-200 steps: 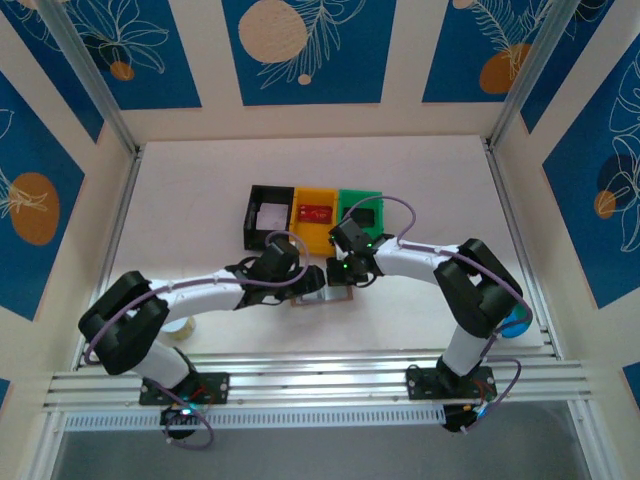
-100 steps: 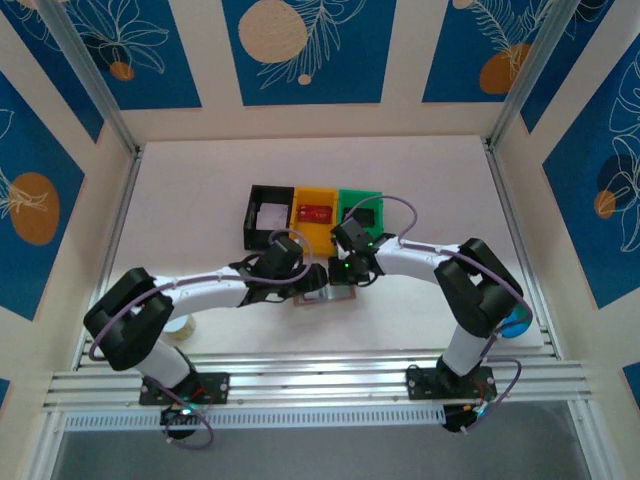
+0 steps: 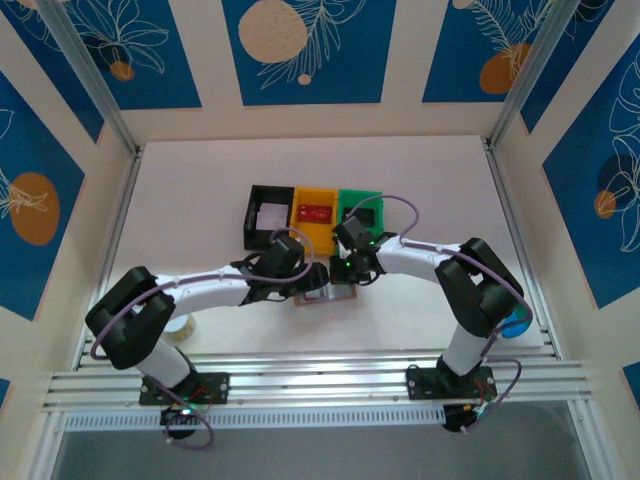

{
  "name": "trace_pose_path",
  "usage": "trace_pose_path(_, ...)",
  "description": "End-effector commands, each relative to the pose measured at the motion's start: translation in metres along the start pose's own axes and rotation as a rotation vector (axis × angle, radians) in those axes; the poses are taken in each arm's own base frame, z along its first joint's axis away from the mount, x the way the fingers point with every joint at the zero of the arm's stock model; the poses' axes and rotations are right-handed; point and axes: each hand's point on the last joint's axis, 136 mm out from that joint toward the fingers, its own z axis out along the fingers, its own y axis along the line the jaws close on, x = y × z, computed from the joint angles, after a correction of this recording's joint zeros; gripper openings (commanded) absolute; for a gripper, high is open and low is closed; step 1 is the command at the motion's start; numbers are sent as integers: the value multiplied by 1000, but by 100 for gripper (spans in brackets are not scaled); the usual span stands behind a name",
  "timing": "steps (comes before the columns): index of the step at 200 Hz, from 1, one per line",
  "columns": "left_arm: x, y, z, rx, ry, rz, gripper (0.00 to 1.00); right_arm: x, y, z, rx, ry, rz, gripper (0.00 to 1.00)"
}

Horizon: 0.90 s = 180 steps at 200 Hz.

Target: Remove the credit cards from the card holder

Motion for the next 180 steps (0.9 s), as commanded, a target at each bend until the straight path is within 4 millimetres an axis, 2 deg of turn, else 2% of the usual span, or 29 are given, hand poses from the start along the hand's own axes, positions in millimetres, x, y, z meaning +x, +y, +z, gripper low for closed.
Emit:
trace_pose_path(1, -12, -48, -5, 141, -31, 10, 65, 2, 12, 1, -51, 19, 5, 0)
trace_pose_path(121, -18, -82, -8, 240, -32, -4, 65, 1, 11, 1, -63, 18, 16, 0)
trace_pose_path(180, -21, -99, -11, 275, -36, 1, 65, -4, 10, -8, -94, -16, 31, 0)
